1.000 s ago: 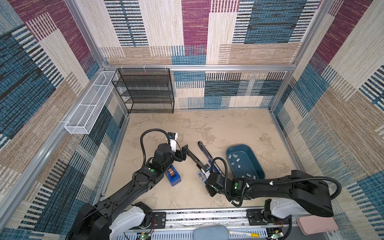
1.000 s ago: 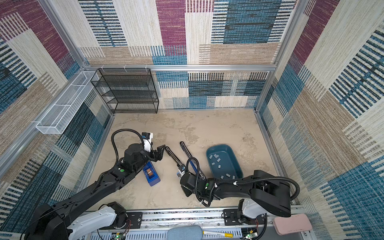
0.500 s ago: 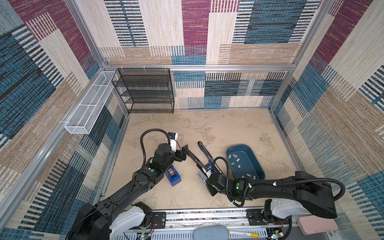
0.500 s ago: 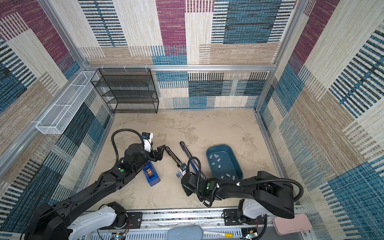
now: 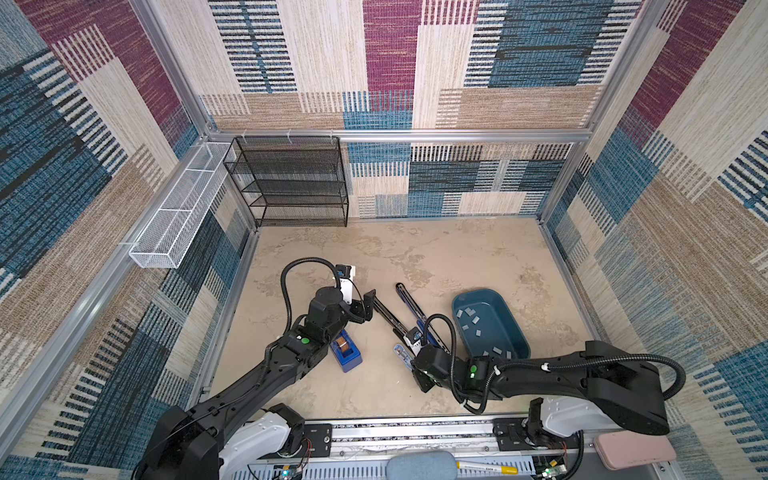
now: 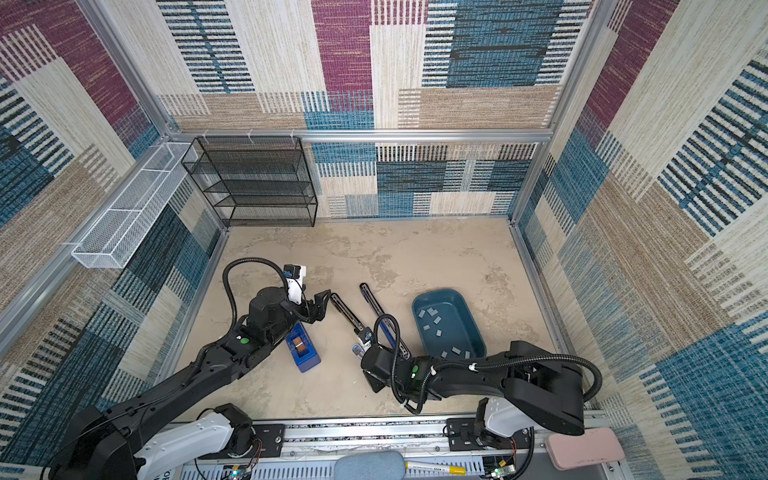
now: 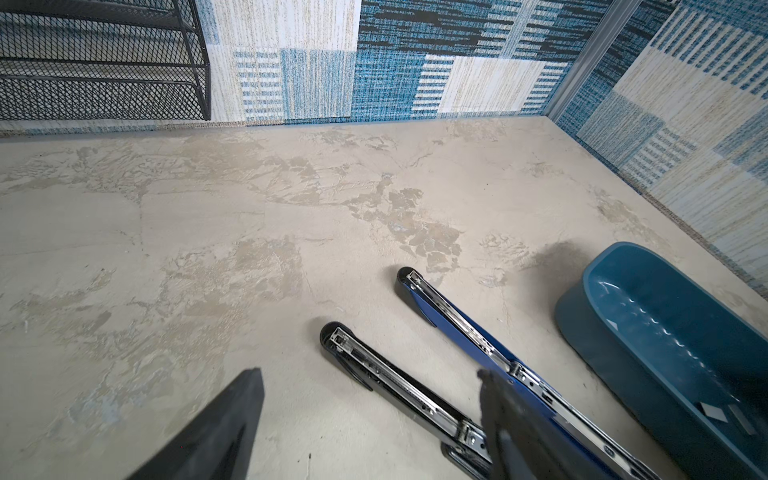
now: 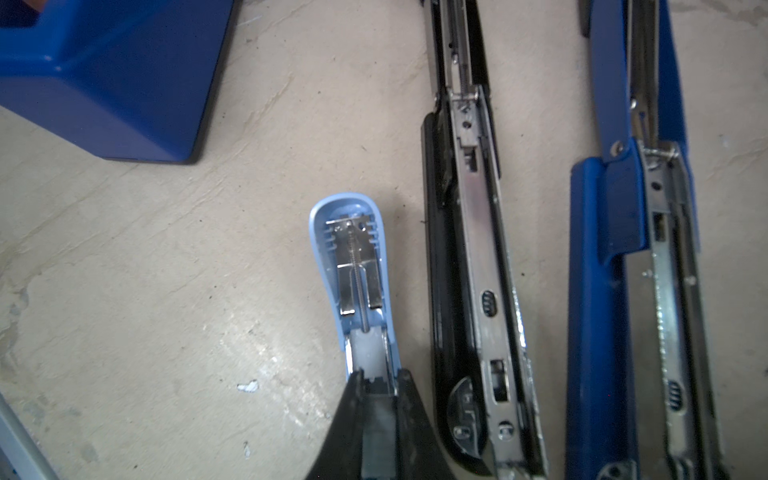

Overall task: Load the staples into the stapler
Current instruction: 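Press the staple strip into the light-blue stapler channel with the right gripper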

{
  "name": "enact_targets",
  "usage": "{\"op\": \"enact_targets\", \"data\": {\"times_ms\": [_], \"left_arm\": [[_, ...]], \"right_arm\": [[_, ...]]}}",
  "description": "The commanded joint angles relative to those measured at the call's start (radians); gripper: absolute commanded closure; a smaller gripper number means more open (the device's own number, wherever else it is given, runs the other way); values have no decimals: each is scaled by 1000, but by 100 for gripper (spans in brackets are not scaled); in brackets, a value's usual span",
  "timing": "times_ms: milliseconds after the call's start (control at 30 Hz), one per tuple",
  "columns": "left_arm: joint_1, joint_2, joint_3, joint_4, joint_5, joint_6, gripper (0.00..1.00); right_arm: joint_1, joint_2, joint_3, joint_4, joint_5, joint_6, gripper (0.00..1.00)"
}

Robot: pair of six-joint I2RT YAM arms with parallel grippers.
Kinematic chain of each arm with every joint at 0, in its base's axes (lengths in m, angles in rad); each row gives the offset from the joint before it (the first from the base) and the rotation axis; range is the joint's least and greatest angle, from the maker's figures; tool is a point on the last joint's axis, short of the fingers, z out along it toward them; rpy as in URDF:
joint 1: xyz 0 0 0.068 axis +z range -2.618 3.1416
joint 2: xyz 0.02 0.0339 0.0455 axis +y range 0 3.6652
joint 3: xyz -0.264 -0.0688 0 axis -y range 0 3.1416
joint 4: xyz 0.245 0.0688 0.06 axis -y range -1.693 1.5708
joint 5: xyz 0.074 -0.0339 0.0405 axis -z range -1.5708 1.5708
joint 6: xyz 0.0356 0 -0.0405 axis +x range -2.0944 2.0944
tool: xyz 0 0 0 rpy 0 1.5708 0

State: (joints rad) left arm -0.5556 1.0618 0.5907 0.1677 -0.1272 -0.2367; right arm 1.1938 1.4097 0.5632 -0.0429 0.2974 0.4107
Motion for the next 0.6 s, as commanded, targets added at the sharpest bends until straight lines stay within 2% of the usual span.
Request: {"op": "enact_targets", "data": {"times_ms": [0, 567], "left_arm": [[1, 0, 2, 46, 4, -17, 15], [0, -1, 2, 44, 4, -18, 15]], "right_arm": [[1, 1, 4, 21, -4, 8, 100], [1, 35, 19, 14, -8, 5, 100]]}}
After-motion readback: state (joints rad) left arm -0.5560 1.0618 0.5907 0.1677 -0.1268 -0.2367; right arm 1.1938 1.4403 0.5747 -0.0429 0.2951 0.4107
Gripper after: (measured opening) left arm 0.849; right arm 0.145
